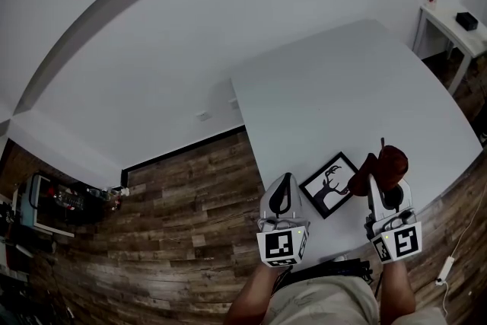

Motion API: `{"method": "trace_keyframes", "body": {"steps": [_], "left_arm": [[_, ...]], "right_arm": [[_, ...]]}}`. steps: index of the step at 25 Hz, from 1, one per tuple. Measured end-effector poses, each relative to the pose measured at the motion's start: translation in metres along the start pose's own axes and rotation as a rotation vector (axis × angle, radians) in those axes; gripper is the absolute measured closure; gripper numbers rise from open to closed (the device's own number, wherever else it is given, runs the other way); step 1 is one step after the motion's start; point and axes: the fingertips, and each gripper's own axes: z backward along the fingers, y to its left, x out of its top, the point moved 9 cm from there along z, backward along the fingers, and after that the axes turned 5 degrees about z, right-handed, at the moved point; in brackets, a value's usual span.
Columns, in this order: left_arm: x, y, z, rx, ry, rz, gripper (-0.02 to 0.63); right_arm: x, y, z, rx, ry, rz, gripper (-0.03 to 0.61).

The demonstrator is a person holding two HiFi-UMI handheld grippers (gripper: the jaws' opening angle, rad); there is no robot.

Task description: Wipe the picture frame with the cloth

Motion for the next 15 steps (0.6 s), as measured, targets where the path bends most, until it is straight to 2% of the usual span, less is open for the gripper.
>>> {"method": "trace_keyframes", "body": {"steps": [15], "left_arm": [[0.0043, -0.0017, 0.0004, -0.006, -0.014, 0.001, 0.614]], "right_arm": [[0.0056, 0.0010, 0.0004, -0.014, -0.006, 0.012, 0.474]]}}
